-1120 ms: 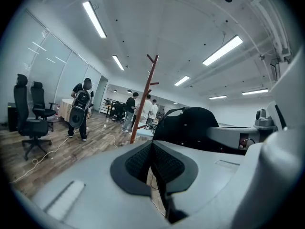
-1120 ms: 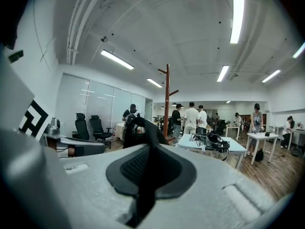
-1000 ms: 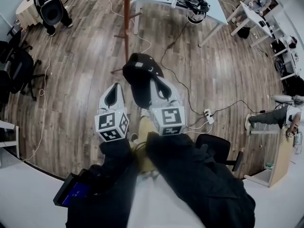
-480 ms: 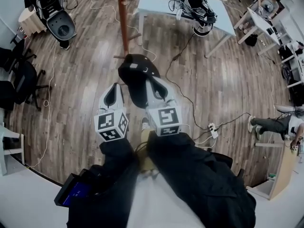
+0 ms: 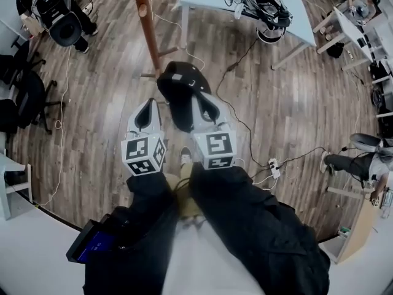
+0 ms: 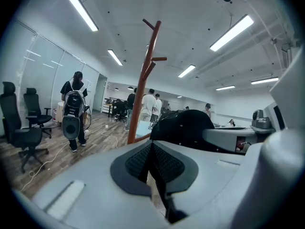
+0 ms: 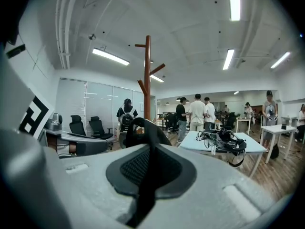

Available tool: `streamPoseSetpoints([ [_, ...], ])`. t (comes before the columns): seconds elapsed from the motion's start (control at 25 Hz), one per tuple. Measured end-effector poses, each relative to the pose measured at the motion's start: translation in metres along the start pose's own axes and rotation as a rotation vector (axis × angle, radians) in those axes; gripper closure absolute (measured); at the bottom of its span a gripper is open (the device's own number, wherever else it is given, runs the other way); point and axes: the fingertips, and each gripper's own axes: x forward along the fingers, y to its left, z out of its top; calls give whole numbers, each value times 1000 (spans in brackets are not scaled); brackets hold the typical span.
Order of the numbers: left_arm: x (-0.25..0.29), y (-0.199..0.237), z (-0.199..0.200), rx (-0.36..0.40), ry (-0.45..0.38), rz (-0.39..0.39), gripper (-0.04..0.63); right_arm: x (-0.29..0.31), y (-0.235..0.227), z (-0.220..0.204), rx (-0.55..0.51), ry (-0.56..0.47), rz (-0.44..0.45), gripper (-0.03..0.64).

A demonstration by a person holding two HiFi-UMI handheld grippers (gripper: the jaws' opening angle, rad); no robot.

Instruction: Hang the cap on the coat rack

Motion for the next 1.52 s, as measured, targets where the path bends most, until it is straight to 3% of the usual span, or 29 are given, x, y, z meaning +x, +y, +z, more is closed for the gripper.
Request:
streamPoseSetpoints([
  [0.4,55,20,-26,-37,99,-2,592,50,-61,-32,9,85,-119,601],
  [0.88,96,48,-29,-65,164,-30,592,125,-115,-16,-28,73,-281,601],
  [1.16,85,71,-36,-65,187,2,592,153,-80,-46,-66,126,-226,601],
  [1.52,80,78,-41,-66,190,12,592,154,-30,-123,-5,242,-145,601],
])
